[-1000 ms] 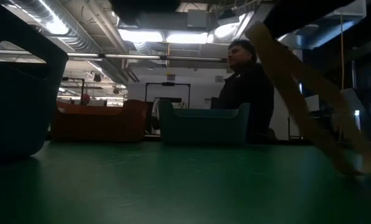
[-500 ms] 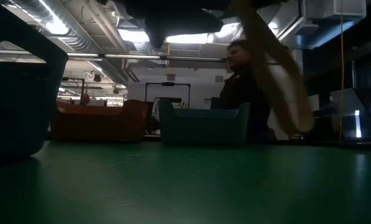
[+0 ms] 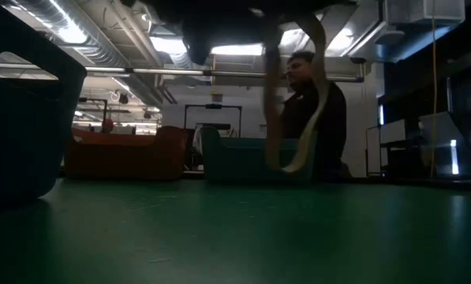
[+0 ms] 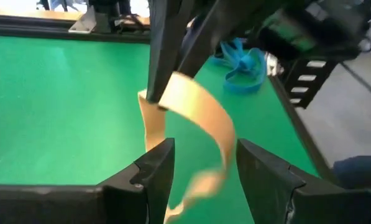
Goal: Sort rubber bands into baskets
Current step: Put the white rubber band into the blue bin
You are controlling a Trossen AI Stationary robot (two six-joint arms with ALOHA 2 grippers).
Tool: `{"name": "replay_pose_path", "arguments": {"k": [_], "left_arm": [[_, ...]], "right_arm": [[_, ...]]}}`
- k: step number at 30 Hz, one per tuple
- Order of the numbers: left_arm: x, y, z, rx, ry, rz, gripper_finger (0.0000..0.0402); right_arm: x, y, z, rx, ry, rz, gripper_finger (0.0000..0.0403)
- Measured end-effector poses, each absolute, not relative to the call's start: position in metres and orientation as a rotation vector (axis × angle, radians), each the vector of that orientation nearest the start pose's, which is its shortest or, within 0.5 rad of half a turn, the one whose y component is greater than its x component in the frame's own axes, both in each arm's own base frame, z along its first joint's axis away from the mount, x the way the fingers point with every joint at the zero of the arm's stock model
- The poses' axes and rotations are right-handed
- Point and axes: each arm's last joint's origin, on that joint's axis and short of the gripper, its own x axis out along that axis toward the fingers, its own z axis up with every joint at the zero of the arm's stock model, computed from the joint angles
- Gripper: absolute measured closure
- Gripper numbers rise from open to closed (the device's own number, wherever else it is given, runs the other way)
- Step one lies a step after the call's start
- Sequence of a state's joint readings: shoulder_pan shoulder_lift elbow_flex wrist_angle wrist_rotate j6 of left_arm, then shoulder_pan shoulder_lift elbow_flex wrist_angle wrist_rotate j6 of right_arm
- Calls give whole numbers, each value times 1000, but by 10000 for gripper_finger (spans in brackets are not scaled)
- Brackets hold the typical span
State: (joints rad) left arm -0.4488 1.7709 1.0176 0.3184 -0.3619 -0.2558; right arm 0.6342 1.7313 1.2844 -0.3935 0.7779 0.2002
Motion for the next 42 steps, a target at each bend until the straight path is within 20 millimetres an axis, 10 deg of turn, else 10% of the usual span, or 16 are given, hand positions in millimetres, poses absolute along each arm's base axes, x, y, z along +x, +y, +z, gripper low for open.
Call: {"name": "replay_pose_path", "arguments": {"k": [29,42], "left_arm": [[349,-155,213,16,292,-145,236],[347,-160,212,58,298,-190,393]], "right_arm": [[327,209,266,-320,431,-43,396],[329,207,267,-304,420,-20,391]]}}
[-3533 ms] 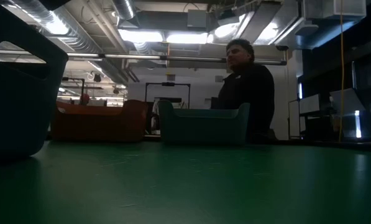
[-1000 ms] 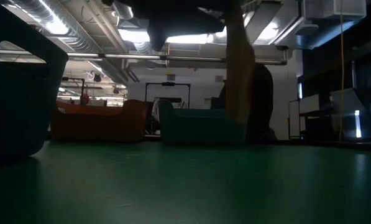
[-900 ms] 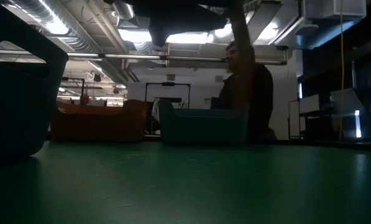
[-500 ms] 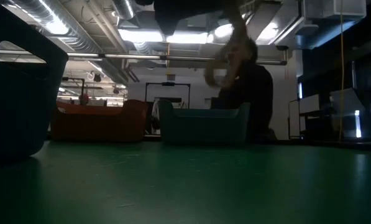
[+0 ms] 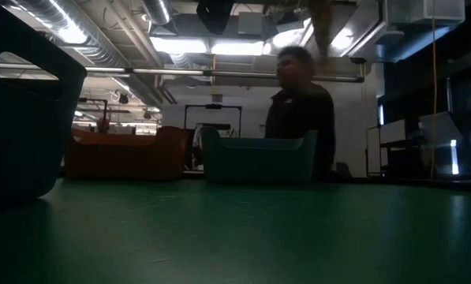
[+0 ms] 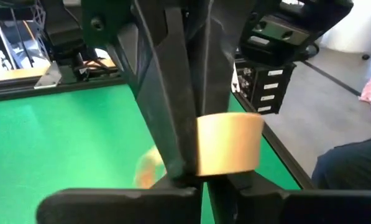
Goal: Sort rubber bands into baskets
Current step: Put the white rubber band into the blue bin
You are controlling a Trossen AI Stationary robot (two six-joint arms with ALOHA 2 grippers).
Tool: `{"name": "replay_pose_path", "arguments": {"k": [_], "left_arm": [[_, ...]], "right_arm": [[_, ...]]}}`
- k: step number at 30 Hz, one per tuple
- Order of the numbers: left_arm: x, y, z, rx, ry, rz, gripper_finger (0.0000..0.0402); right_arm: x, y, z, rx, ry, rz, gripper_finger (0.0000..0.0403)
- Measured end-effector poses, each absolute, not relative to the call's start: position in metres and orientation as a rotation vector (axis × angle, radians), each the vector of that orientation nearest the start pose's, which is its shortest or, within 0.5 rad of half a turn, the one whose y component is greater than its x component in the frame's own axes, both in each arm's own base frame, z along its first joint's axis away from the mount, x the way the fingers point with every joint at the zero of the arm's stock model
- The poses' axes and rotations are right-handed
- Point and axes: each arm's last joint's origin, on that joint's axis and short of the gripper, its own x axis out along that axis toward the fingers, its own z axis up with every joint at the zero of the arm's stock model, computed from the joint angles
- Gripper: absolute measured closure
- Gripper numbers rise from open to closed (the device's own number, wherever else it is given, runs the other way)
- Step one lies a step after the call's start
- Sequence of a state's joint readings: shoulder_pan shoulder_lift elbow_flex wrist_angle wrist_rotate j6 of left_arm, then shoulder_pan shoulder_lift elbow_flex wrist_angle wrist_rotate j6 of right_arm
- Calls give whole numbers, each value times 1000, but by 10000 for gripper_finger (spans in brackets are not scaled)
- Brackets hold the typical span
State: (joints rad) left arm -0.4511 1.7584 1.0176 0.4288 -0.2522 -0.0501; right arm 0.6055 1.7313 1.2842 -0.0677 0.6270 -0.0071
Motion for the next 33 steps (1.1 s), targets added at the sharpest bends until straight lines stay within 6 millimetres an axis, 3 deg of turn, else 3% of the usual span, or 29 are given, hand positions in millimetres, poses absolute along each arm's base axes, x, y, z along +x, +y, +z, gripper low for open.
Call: {"name": "replay_pose_path", "arguments": {"k": [4,9,16,23,33], "left_arm": [[347,-160,213,56,296,-190,389],[346,-160,212,57,305,-191,398],[333,-159,222,42,385,-189,397],[298,-152,249,21,532,-182,396],[229,-131,300,-104,632,-172,396]], "right_arm": [[331,204,267,-262,422,-29,365],[330,204,268,-249,424,-30,286],[297,209,287,-240,483,11,212],[267,217,288,-196,592,25,202],[253,217,278,-86,703,-52,205]]}}
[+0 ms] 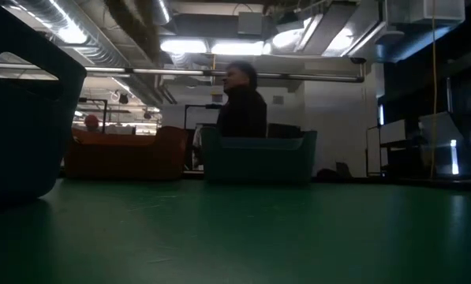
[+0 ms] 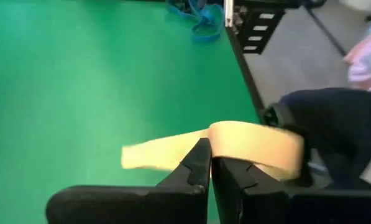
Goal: Sort rubber bands into baskets
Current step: Put the white rubber band into the blue bin, then put the blue rubber band into the green bin
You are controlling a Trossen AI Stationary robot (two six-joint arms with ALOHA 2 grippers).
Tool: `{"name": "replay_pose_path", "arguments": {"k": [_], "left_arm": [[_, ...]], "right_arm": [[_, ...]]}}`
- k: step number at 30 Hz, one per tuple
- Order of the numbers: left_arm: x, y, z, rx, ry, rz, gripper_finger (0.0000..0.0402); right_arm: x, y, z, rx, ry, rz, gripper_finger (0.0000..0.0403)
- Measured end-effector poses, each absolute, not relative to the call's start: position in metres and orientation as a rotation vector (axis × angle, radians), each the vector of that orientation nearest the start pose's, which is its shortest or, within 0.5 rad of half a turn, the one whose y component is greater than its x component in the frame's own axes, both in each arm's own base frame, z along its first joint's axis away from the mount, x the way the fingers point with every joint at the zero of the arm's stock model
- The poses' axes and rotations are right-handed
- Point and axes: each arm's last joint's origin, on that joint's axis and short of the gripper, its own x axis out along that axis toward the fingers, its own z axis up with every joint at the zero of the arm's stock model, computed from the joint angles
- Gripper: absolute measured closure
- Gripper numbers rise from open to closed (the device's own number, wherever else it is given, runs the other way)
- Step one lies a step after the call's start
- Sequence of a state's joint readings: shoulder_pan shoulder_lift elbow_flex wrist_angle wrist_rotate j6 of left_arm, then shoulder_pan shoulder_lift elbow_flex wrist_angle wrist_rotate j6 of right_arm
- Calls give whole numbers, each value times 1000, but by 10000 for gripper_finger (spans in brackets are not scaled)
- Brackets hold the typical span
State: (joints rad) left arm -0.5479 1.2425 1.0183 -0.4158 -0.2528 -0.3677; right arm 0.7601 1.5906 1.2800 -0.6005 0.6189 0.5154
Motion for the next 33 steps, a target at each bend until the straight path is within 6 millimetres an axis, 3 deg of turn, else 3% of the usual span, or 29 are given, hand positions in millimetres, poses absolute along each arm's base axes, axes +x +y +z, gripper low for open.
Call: {"name": "replay_pose_path", "arguments": {"k": [6,11,16,22,29,33], "left_arm": [[181,-118,319,-277,728,-149,396],[163,-118,315,-317,830,-108,396],[154,-123,300,-335,983,-13,398],[156,-136,288,-305,1055,15,372],[161,-139,275,-355,1136,136,306],[158,-136,274,-481,1272,123,262]], "right_arm": [[252,217,277,-81,713,-50,205],[253,217,277,-79,709,-57,205],[252,216,276,-53,725,-63,205],[246,213,267,24,834,-72,205],[235,208,234,123,993,-79,205],[227,206,223,234,1143,-67,205]]}}
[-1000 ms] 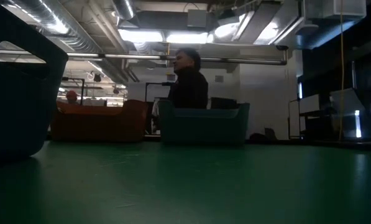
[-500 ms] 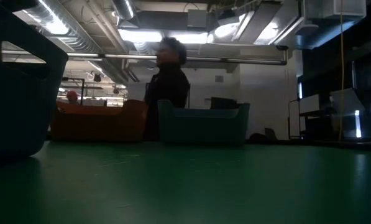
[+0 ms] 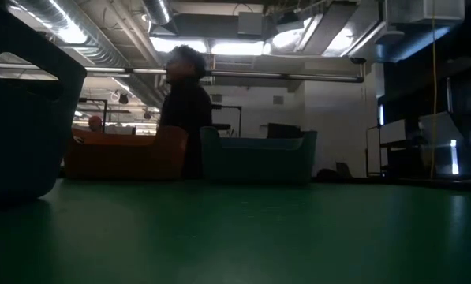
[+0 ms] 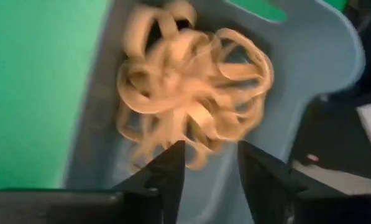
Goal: Sort rubber bands into baskets
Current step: Put the blue rubber band into the green bin
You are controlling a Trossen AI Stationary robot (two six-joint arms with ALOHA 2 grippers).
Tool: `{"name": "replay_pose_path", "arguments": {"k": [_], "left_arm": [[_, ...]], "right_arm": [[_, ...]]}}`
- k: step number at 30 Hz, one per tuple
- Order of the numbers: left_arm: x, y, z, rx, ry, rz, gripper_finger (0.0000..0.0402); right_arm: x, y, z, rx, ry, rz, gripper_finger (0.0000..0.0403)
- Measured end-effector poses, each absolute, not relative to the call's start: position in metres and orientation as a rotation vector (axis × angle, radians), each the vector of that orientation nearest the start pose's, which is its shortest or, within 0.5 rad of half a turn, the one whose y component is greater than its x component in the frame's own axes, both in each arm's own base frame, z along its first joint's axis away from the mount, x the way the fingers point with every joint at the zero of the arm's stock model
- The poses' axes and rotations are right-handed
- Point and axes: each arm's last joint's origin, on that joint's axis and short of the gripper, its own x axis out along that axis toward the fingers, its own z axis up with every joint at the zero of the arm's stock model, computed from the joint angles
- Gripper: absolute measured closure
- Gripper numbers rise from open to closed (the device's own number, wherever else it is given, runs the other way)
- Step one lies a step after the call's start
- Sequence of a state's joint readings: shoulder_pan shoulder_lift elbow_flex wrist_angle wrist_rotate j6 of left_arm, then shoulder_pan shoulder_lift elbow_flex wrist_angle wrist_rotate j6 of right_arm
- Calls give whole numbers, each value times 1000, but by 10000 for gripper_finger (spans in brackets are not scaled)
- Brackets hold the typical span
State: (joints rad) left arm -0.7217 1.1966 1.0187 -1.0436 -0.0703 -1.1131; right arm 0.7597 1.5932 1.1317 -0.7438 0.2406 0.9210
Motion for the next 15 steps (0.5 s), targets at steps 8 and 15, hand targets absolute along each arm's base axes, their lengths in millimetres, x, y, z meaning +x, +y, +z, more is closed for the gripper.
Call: {"name": "replay_pose_path", "arguments": {"k": [8,15], "left_arm": [[156,-132,279,-490,1214,137,241],[163,-133,281,-390,1077,136,241]], "right_arm": [[204,220,219,431,1347,-96,205],[174,231,200,475,1396,-190,205]]}}
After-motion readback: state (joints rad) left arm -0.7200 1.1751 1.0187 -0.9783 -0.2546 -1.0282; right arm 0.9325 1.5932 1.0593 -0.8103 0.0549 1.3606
